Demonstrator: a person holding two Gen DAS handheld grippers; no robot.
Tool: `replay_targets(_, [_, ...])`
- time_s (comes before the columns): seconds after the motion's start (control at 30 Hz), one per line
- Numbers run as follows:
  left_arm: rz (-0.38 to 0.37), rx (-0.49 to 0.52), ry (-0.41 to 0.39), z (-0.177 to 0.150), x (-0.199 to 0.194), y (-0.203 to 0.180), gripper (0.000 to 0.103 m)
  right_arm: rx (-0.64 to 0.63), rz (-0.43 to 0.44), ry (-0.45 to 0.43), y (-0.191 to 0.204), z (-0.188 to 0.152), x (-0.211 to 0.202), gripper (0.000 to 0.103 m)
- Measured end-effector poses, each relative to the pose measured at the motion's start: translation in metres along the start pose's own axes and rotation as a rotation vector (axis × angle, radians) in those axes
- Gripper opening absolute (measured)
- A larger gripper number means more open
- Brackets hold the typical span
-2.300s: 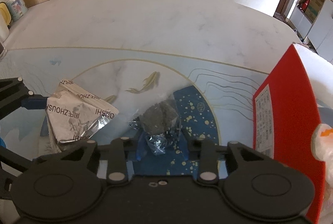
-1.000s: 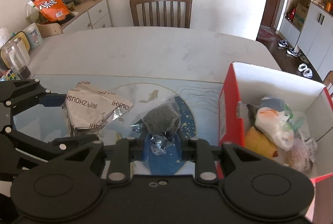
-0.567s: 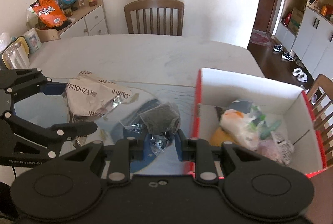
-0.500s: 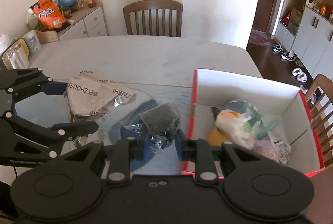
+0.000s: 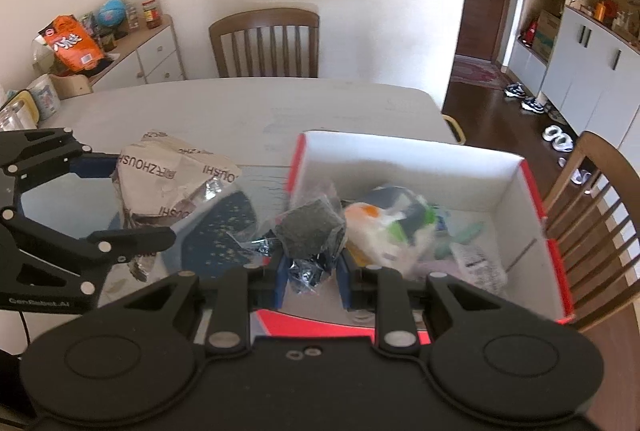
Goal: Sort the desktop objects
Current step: 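Lift and carry the foil bag and black item over the shoebox, then lower the black item into the box and open the right gripper while the left gripper lowers the foil bag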
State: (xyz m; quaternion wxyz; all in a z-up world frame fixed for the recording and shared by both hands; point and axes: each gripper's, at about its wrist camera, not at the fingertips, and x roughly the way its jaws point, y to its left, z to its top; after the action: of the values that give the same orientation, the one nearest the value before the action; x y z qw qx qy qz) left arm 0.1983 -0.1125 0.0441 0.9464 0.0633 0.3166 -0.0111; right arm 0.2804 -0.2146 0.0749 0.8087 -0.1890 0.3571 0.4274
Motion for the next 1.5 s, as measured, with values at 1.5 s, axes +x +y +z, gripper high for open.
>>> replay_targets(1.5, [-0.116,0.121,0.141,0.064,0.139,-0.056,0.064,0.038,-0.13,0.123,-0.122,-0.008,0.077,0.025])
